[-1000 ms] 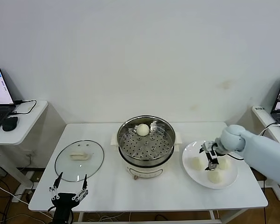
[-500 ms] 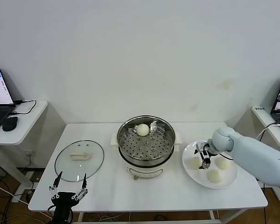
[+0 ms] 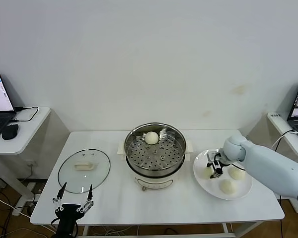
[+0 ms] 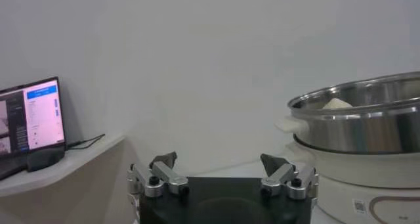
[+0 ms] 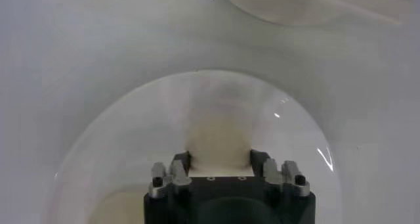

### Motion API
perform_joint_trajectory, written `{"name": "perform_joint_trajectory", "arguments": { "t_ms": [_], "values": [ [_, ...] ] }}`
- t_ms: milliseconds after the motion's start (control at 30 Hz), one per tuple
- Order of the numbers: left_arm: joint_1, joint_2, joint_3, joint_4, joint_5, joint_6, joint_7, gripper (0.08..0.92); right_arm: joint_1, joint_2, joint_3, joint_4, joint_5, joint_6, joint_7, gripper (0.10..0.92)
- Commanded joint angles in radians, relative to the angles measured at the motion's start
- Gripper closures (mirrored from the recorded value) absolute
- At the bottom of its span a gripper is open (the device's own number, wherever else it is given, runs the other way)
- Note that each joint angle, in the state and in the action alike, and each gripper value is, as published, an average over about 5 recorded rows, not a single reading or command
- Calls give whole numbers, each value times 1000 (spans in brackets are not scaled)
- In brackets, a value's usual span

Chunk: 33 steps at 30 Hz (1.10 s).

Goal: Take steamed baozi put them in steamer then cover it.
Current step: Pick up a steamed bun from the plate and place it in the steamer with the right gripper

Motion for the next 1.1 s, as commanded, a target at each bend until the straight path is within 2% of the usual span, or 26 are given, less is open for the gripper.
{"name": "perform_joint_trajectory", "arguments": {
  "t_ms": [33, 300, 500, 767, 1100],
  "values": [
    [0, 3, -1, -5, 0, 2, 1, 177, 81, -44, -25, 45, 45, -7, -20, 542],
    [0, 8, 9, -13, 1, 3, 3, 177, 323, -179, -136, 178, 224, -46, -52, 529],
    [-6, 16, 17, -14, 0, 3, 6, 177, 590, -185, -263, 243, 371, -78, -48, 525],
    [-19, 21, 15, -14, -14, 2, 6, 177, 867, 16, -447, 268, 587, -156, 15, 525],
    [-31, 17, 4, -12, -24, -1, 6, 177, 753, 321, -458, 203, 765, -298, 135, 525]
  ]
}}
